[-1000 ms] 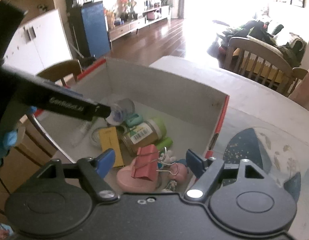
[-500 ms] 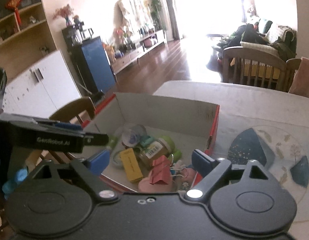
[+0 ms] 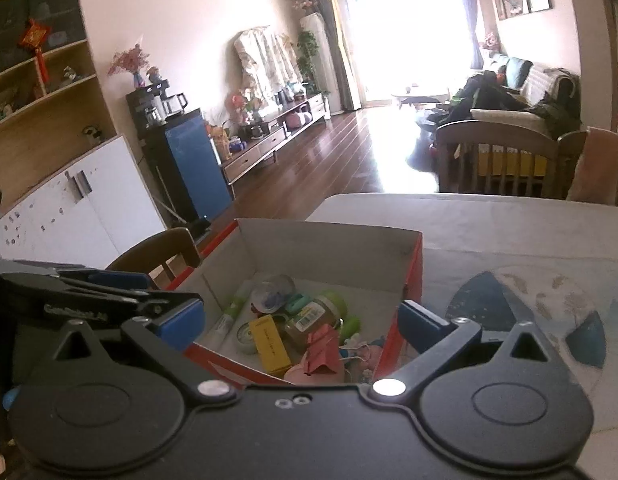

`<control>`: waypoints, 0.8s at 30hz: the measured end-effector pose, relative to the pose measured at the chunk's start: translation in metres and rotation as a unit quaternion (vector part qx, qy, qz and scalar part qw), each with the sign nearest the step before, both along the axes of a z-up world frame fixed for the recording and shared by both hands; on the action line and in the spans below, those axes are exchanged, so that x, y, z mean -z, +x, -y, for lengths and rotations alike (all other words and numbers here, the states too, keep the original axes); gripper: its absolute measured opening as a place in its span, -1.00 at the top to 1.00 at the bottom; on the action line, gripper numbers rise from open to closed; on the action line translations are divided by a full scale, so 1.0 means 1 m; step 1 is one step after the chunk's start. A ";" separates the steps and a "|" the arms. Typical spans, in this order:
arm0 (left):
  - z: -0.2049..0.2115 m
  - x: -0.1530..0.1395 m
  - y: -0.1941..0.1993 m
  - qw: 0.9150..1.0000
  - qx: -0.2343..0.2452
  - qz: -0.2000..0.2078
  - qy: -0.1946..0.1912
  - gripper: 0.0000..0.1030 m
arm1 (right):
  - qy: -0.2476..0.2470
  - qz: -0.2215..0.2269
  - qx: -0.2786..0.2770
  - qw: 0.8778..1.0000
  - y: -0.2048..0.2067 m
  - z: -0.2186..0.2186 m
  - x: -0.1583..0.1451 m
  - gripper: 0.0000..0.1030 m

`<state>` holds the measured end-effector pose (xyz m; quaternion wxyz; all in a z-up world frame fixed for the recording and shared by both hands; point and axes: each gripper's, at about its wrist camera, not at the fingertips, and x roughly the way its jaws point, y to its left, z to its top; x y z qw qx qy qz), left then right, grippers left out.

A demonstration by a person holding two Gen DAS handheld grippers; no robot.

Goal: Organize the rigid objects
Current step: 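Lift both open grippers out of the box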

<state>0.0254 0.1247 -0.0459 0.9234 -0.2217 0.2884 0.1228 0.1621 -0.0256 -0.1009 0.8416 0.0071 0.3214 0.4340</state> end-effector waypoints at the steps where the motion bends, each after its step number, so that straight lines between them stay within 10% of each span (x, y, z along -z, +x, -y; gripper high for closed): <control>1: 0.001 -0.001 -0.001 1.000 -0.003 0.002 -0.001 -0.96 | 0.003 -0.004 0.004 1.000 -0.001 0.003 0.000 -0.99; 24: 0.031 -0.014 -0.036 0.998 -0.007 0.045 0.032 -1.00 | 0.023 0.004 0.013 1.000 -0.028 0.020 -0.006 -0.99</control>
